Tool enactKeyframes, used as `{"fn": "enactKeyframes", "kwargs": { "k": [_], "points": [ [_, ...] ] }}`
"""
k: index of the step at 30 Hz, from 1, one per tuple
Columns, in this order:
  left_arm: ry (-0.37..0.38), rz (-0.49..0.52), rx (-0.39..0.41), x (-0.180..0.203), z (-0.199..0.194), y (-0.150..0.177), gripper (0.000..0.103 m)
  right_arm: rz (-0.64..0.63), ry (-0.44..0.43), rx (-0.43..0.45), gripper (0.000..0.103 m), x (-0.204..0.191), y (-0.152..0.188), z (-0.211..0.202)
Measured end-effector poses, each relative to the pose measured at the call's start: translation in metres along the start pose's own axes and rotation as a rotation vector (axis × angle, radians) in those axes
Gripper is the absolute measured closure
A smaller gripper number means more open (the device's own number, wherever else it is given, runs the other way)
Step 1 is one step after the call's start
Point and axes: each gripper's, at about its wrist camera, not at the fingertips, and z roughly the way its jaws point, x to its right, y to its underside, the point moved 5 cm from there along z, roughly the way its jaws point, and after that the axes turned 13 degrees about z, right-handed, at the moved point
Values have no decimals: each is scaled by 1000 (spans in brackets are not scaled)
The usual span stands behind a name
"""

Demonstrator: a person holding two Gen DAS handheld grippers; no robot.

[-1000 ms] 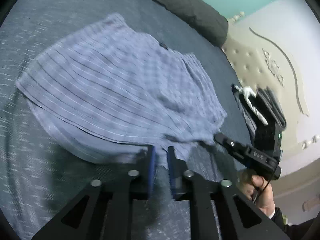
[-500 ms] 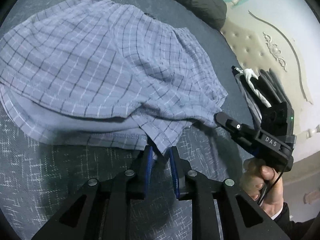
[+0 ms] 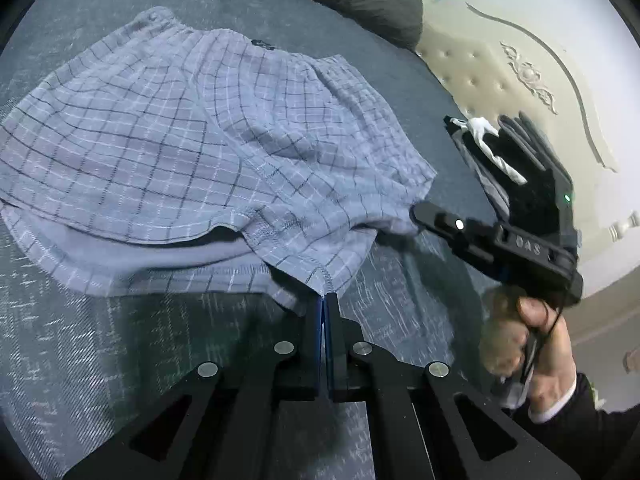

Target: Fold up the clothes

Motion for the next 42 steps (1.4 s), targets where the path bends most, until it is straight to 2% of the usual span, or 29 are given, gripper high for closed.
{"fn": "enactKeyframes", "kwargs": {
  "k": [7, 11, 12, 13, 14, 18, 21, 23, 25, 27, 32, 34, 39, 42],
  "points": [
    [5, -6, -24, -4, 0, 12, 102, 1, 28, -37, 101, 6, 3, 7],
    [7, -16, -27, -8, 3, 13, 102, 35, 29, -24, 96, 11, 1, -1],
    [5, -16, -26, -8, 3, 12, 102, 30, 31, -26, 87, 11, 2, -4],
    [4, -17, -25, -9, 3, 12, 102, 16, 40, -26, 68, 10, 4, -6],
    [4, -18, -24, -9, 3, 11, 102, 0, 51, -26, 63, 8, 6, -8],
    [3, -18, -19, -10, 1, 9, 102, -62, 82, -51, 63, 4, 19, -3],
    [0, -15, -20, -9, 1, 10, 102, -100, 97, -62, 63, 0, 23, 8],
    [-5, -12, -22, -8, 2, 10, 102, -141, 124, -72, 73, -4, 26, 15],
    [-8, -8, -24, -8, 2, 11, 102, -184, 152, -82, 95, -9, 28, 22],
    [-10, -3, -25, -9, 1, 10, 102, -175, 160, -90, 101, -7, 29, 21],
    [-15, 18, -28, -6, -2, 9, 102, -146, 115, -22, 102, -13, 10, -9],
    [-18, 24, -34, -6, -2, 11, 102, -132, 111, -24, 102, -11, 6, -12],
    [-20, 12, -51, -8, 2, 14, 102, -99, 137, -121, 102, 4, 21, 6],
    [-18, 15, -61, -5, 3, 14, 102, -95, 164, -145, 102, 10, 26, 11]
  ]
}}
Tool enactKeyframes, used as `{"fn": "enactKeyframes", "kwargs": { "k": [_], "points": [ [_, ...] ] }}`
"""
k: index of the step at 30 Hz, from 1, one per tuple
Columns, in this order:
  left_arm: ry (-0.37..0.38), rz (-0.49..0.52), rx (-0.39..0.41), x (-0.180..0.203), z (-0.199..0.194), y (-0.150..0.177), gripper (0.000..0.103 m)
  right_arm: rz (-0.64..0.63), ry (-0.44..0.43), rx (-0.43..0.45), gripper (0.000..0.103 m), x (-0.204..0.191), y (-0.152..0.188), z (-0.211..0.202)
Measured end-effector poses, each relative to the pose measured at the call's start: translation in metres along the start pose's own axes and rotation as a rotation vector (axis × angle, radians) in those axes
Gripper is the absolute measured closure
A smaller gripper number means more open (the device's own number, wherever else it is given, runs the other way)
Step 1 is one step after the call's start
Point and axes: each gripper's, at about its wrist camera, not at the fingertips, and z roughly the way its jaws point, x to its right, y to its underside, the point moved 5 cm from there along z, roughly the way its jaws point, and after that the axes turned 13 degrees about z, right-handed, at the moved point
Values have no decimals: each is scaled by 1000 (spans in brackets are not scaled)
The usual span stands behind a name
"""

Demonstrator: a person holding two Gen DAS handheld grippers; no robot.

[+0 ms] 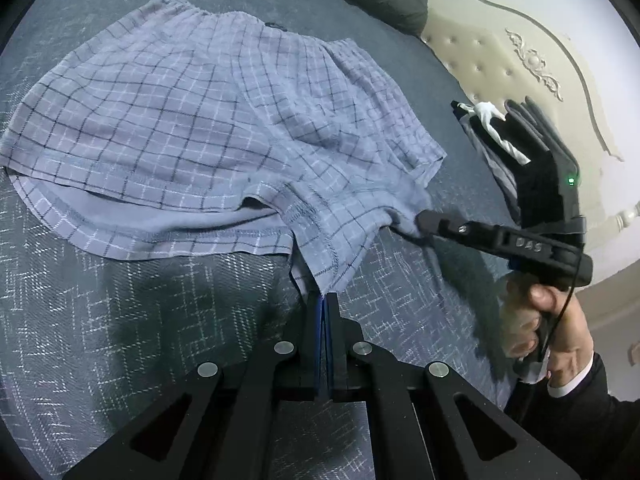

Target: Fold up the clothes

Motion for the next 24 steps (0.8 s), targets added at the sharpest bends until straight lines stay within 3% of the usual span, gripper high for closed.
{"fn": "enactKeyframes", "kwargs": {
  "k": [5, 9, 11, 13, 15, 20, 24],
  "points": [
    [-7, -16, 13, -1, -12, -3, 96, 13, -28, -15, 101, -1, 2, -3],
    [-39, -41, 85, -17, -41, -16, 89, 64, -67, 13, 98, 0, -4, -20],
    [-83, -66, 121, -35, -55, -22, 84, 108, -94, 72, 96, 5, -16, -36],
    [-131, -109, 157, -57, -68, -27, 80, 150, -88, 145, 77, 15, -32, -51],
    [-189, -154, 191, -83, -82, -31, 79, 209, -72, 210, 69, 31, -50, -62],
    [-293, -253, 233, -134, -98, -30, 72, 363, 7, 338, 69, 81, -85, -82],
    [-333, -314, 246, -162, -100, -25, 71, 404, 65, 394, 69, 102, -99, -87]
  ]
}}
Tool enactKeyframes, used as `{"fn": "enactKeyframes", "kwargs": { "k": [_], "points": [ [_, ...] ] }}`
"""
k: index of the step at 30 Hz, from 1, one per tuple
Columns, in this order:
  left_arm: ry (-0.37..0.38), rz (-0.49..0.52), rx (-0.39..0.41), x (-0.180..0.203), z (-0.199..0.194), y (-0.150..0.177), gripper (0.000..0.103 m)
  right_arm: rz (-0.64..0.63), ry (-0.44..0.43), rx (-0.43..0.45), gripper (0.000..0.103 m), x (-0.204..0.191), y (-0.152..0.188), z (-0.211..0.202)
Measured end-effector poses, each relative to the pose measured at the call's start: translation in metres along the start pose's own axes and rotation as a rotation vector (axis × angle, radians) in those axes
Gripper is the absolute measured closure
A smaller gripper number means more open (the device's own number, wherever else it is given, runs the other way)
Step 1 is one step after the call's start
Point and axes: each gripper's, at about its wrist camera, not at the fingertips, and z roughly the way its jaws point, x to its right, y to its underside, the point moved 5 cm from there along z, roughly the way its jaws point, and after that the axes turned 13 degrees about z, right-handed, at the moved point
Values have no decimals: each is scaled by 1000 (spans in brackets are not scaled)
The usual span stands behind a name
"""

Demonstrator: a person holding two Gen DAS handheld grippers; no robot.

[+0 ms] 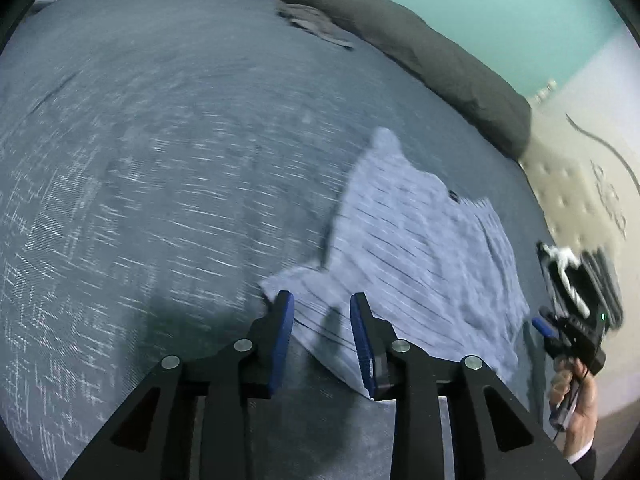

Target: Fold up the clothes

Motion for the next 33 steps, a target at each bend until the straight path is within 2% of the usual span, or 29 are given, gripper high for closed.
{"fn": "enactKeyframes", "kwargs": {
  "k": [3, 8, 9, 10, 11, 12, 13, 15, 19, 23, 33],
  "points": [
    [-12, -23, -1, -6, 5, 1, 71, 25, 18, 21, 69, 9, -10, 7],
    [-5, 5, -14, -1, 14, 1, 71, 3, 7, 5, 69, 8, -14, 23],
    [-5, 9, -17, 0, 15, 1, 72, -3, 1, 11, 72, 7, -14, 23],
    [-3, 11, -19, 1, 17, 1, 72, -9, -5, 17, 83, 6, -15, 24],
    [-1, 11, -20, 2, 18, 0, 72, -16, -7, 18, 90, 6, -16, 24],
    [2, 13, -23, 3, 21, 0, 75, -23, -5, 18, 99, 4, -18, 26],
    [5, 13, -26, 3, 22, 1, 80, -23, -7, 18, 101, 3, -18, 28],
    [10, 12, -28, 4, 23, 2, 86, -11, -21, 15, 101, 7, -20, 28],
    [11, 10, -26, 3, 24, 3, 90, 14, -26, 55, 102, 14, -31, 19],
    [17, 6, -25, 1, 22, 3, 91, 61, -37, 81, 102, 25, -43, 16],
    [25, -11, -22, 0, 18, 4, 93, 99, -37, 76, 102, 36, -44, 14]
  ]
}}
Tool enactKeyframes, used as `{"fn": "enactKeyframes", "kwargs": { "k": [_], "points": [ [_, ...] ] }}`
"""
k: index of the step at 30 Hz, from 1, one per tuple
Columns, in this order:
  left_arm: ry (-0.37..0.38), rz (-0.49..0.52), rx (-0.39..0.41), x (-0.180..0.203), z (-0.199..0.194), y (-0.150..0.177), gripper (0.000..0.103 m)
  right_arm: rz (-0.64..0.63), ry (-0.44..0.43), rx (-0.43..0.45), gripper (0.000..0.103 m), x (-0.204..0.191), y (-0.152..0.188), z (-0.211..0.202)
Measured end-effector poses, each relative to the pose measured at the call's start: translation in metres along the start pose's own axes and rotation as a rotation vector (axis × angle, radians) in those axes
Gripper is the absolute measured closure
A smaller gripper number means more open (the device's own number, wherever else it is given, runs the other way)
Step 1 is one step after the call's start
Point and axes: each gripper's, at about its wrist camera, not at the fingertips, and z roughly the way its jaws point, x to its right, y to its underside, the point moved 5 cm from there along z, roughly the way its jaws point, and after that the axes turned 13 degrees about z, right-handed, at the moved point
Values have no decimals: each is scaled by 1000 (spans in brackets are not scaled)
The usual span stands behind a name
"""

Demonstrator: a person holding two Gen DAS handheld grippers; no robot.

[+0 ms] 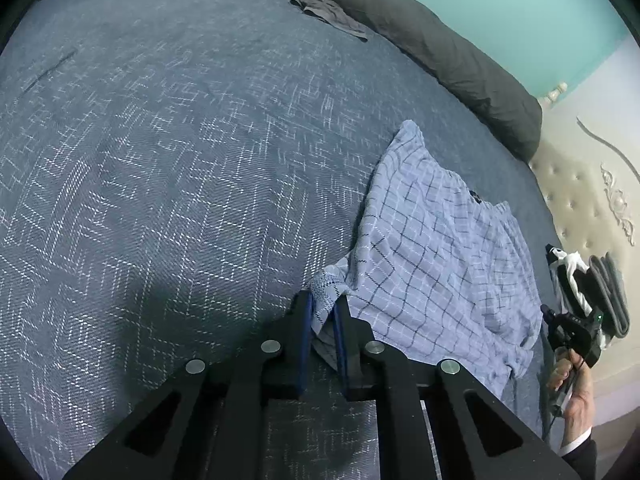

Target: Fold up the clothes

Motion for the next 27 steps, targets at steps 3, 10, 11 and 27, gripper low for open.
{"fn": "enactKeyframes", "kwargs": {
  "k": [3, 10, 11, 27],
  "points": [
    [6, -2, 2, 1, -2, 0, 94, -1, -2, -4, 102, 0, 0, 0],
    [15, -11, 15, 1, -4, -2, 94, 15, 11, 3, 99, -1, 3, 3],
    [16, -10, 16, 2, -4, -2, 94, 19, 13, 10, 99, -1, 3, 2],
    [47, -13, 86, 17, -27, -8, 94, -37, -12, 64, 98, -18, 14, -15]
  ]
}}
